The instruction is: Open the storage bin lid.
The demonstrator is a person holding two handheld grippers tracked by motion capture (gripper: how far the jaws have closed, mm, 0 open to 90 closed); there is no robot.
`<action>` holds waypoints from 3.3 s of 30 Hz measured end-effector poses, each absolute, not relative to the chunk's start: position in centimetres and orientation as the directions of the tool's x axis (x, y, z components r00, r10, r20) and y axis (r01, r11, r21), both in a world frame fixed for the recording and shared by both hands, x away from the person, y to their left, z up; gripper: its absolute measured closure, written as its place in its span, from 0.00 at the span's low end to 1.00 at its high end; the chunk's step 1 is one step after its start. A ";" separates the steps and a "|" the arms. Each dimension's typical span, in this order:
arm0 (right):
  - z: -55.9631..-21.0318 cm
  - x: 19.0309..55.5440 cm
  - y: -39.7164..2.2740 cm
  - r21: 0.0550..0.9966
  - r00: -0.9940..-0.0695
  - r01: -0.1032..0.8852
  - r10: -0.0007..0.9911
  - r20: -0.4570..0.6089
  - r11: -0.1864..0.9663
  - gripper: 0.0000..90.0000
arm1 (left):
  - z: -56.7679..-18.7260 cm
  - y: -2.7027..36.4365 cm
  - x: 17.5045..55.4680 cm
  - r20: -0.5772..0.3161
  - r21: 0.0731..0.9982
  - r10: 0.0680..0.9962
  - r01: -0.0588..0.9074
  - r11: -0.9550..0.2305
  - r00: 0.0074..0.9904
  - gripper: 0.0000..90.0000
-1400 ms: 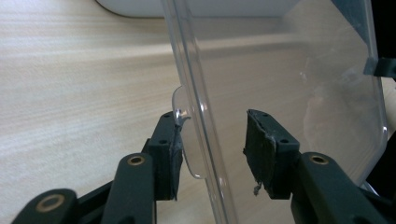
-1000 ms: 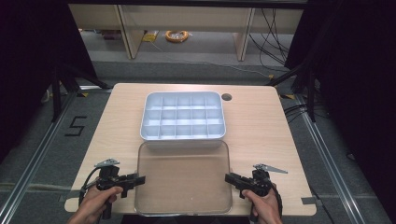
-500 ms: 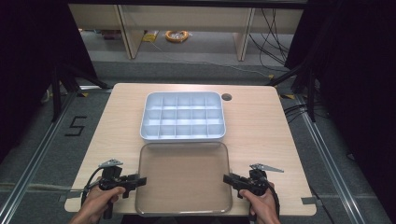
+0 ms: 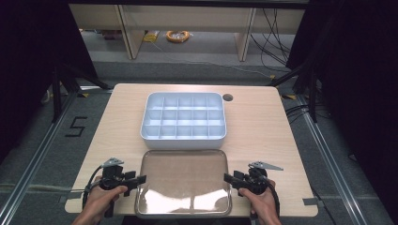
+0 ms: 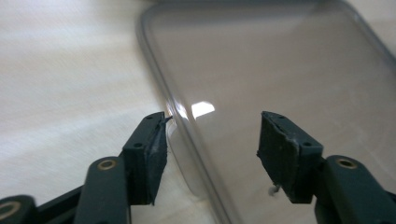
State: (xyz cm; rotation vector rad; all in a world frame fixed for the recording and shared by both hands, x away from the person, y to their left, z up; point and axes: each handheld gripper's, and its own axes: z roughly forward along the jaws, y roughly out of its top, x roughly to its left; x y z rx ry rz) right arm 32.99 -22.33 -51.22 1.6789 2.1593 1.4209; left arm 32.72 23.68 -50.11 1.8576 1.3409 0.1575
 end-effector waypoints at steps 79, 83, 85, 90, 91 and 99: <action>-49.2 25.1 -22.8 0.804 -0.623 0.573 0.723 0.300 0.159 0.25 | -49.4 22.6 26.8 -0.291 0.780 0.721 0.592 -0.202 0.629 0.17; -49.3 24.6 -22.6 0.796 -0.618 0.583 0.724 0.305 0.163 0.25 | -49.4 22.7 26.5 -0.292 0.779 0.718 0.593 -0.204 0.632 0.17; -49.3 24.4 -22.6 0.791 -0.608 0.594 0.725 0.323 0.146 0.25 | -49.5 22.7 26.3 -0.295 0.784 0.720 0.590 -0.193 0.628 0.17; -49.4 24.3 -22.8 0.791 -0.617 0.585 0.732 0.290 0.179 0.25 | -49.5 22.7 26.1 -0.295 0.778 0.711 0.592 -0.209 0.638 0.17; -49.4 24.3 -22.8 0.788 -0.615 0.589 0.731 0.295 0.177 0.25 | -49.5 22.7 26.0 -0.297 0.777 0.713 0.595 -0.207 0.636 0.17; -49.6 24.4 -22.8 0.786 -0.620 0.592 0.724 0.304 0.177 0.25 | -49.7 22.7 26.1 -0.311 0.776 0.718 0.602 -0.187 0.623 0.17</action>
